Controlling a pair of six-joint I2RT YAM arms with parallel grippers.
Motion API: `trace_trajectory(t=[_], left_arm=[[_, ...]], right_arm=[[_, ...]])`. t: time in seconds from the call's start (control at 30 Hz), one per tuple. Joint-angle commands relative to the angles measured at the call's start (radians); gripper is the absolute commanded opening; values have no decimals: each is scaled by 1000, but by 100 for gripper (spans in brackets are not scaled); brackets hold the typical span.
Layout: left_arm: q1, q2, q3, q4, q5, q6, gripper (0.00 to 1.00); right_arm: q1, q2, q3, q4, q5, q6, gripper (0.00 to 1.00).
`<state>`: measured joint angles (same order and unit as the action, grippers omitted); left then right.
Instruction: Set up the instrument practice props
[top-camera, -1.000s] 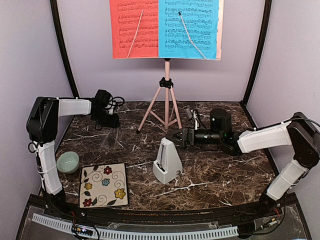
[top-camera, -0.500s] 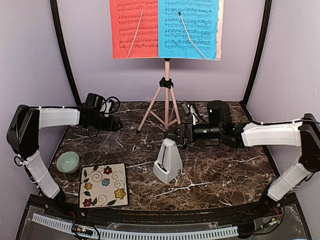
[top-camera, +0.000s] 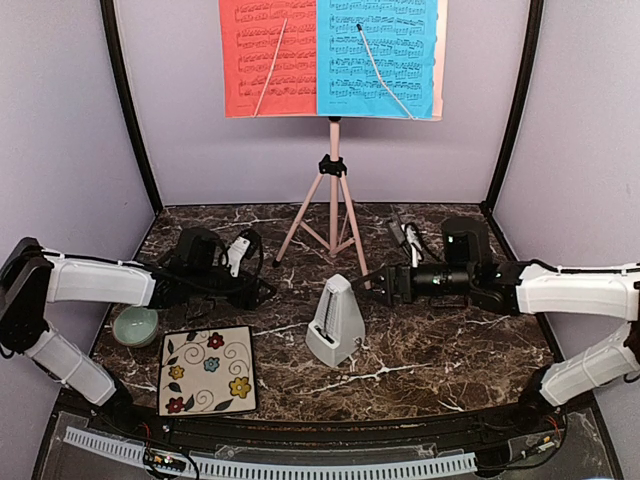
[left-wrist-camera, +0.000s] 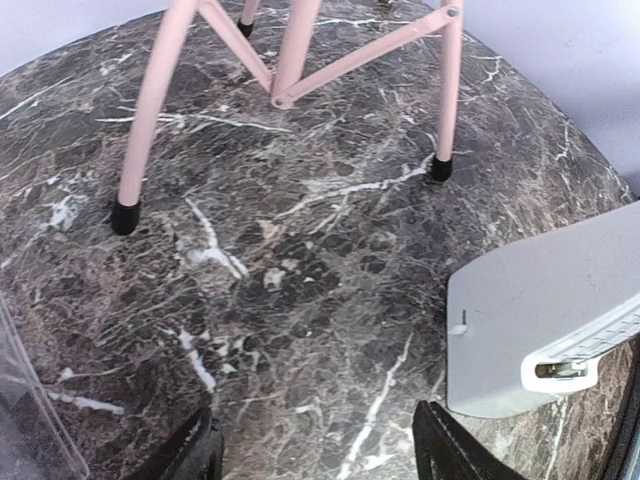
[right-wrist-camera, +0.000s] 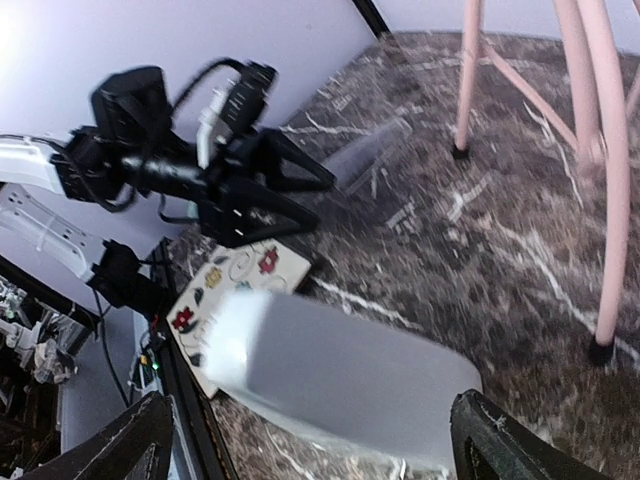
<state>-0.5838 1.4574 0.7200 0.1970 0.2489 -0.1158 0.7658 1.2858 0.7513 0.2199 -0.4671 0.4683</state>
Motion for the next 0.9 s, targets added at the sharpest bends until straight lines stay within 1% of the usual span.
trace_trajectory(t=[0.0, 0.07, 0.17, 0.23, 0.33, 0.37, 0.43, 0.57, 0.73, 0.87], left_arm=[[-73, 22, -38, 118, 27, -3, 66], [-99, 57, -40, 138, 32, -11, 65], [-130, 107, -31, 163, 27, -20, 63], [-146, 139, -21, 174, 29, -32, 62], [-160, 180, -2, 190, 32, -53, 59], [-164, 191, -2, 199, 33, -60, 59], [-170, 205, -3, 212, 35, -69, 57], [-179, 230, -5, 223, 41, -74, 54], [-203, 255, -1, 239, 66, -70, 50], [-219, 274, 1, 276, 74, -82, 48]], right_arm=[[9, -20, -150, -27, 53, 4, 96], [9, -14, -204, 5, 71, 18, 94], [8, 34, -252, 67, 106, 39, 87], [8, 83, -259, 124, 118, 66, 78], [7, 163, -239, 207, 110, 109, 61], [7, 189, -227, 226, 107, 118, 57], [7, 227, -205, 243, 112, 127, 53], [5, 272, -171, 258, 123, 131, 50], [-10, 336, -130, 270, 126, 127, 49], [-19, 400, -79, 296, 105, 125, 49]])
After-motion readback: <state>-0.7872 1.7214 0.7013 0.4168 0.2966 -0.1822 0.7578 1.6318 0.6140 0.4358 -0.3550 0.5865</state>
